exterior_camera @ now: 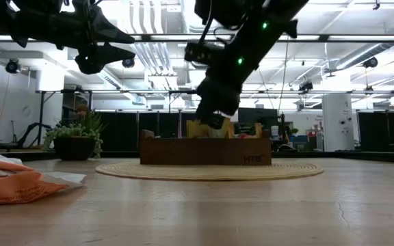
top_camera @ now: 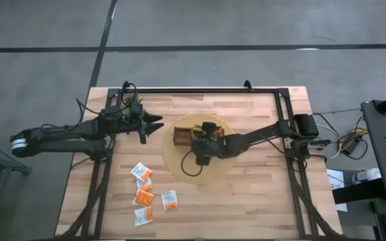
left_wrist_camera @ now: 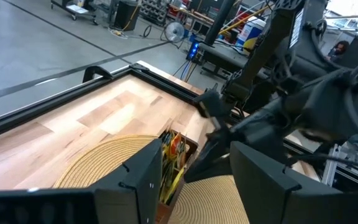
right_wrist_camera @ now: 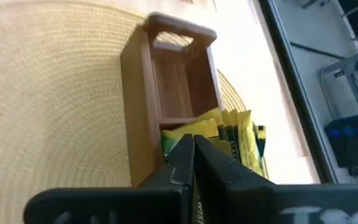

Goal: Pick & Place Tea
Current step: Put the yellow tea bag into the middle section of the wooden organizer

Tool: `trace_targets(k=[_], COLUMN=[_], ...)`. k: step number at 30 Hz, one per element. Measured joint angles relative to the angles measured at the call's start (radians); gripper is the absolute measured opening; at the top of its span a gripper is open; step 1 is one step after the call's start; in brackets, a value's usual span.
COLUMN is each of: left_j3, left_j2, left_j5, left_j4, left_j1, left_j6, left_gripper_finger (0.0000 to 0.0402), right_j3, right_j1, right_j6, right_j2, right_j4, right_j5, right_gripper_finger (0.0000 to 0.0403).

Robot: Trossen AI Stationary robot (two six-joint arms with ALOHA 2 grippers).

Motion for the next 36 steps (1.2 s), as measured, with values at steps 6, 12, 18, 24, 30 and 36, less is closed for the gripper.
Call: trace_targets(k=[6,12,18,24,30,36], left_j3=[0.0,0.0,0.0,0.0,0.0,0.0], left_j2=[0.0,0.0,0.0,0.0,0.0,-0.001], left_j5=[0.0,0.0,0.0,0.0,0.0,0.0], left_j4=[0.0,0.001,0.003,0.006,0.006,-0.001], left_j1=[-0.002,-0.002,-0.002,-0.002,-0.003,-0.004], left_j6=[0.0,0.0,0.0,0.0,0.0,0.0], left_gripper_finger=[0.0183,0.0183,0.0183,0.0183,0.0183,0.0183], right_j3=[-0.001,-0.005,-0.005,0.01,0.031,0.054], right_j1=[0.026,0.021,0.001,-0.02,-0.018,0.01], right_j6=[-0.004,0.0,0.0,-0.011,-0.011,0.016], right_j2=[-0.025,-0.008,0.054,0.101,0.074,0.012], right_j4=[0.001,-0.003,0.01,0.008,-0.021,-0.11], right_j5=[0.042,0.077,0.105,0.017,-0.027,-0.026], right_gripper_finger=[0.0008,0.0008,0.0008,0.0008,0.0008,0.0008])
